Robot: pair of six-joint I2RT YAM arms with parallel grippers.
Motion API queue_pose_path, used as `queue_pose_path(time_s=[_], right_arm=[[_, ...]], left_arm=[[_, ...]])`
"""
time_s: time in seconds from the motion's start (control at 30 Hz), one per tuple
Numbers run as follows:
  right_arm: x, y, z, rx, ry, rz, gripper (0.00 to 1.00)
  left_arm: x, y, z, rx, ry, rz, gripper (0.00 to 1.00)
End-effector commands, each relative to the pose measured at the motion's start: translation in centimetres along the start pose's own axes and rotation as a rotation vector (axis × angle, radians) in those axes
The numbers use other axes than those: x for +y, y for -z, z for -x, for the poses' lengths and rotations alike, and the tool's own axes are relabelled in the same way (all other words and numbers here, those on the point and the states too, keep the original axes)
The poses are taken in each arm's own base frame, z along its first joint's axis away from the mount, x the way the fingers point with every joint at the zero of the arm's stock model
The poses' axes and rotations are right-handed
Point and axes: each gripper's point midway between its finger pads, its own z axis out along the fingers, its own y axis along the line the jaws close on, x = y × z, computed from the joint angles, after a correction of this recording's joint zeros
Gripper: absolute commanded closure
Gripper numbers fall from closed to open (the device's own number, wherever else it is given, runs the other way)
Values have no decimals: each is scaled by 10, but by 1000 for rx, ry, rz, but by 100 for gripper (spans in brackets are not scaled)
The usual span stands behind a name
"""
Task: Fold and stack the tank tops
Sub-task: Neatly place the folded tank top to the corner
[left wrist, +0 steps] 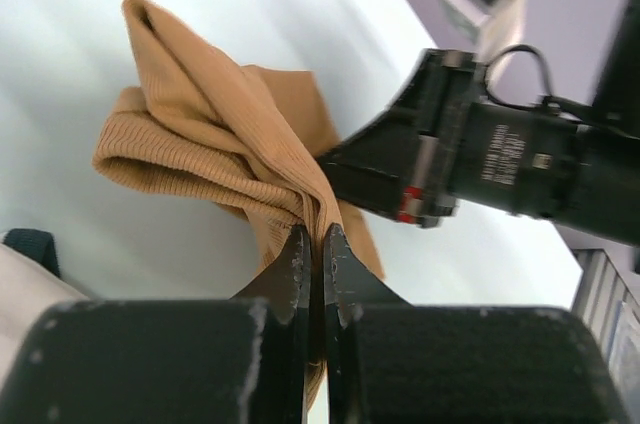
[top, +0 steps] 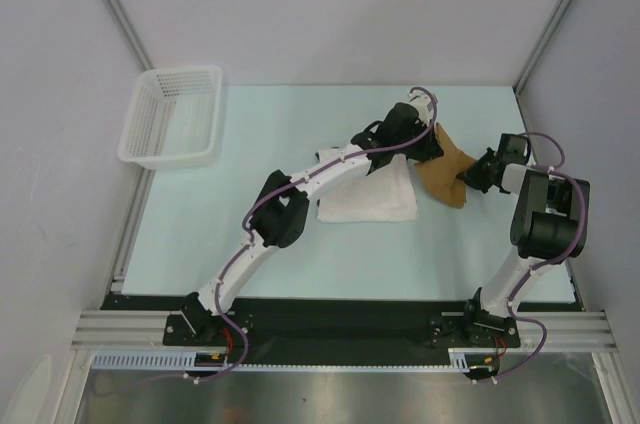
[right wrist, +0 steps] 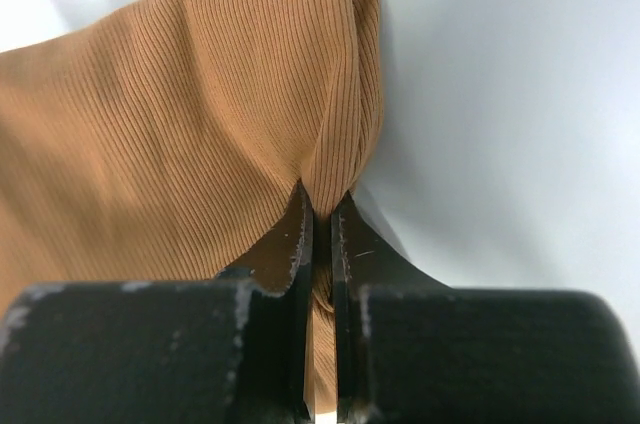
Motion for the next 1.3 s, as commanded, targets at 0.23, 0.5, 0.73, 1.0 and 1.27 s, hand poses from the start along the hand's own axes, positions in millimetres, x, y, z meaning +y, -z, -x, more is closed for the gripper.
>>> queue_pose_path(time_s=[0.23, 0.5, 0.73, 1.0, 1.27], right_arm=[[54, -2, -2, 18, 62, 115, 100], [96, 18, -14, 18, 120, 181, 100], [127, 35, -33, 23, 178, 215, 100], [159, 44, -63, 54, 255, 251, 100], [174, 35, -94, 96, 309, 250, 100]], left_arm=[[-47, 61, 74, -125, -57, -21, 100], [-25, 103, 89, -147, -13, 46, 100], [7, 141, 69, -124, 34, 89, 99], [44, 182, 57, -152, 69, 154, 100], [89, 212, 14, -151, 109, 219, 100]])
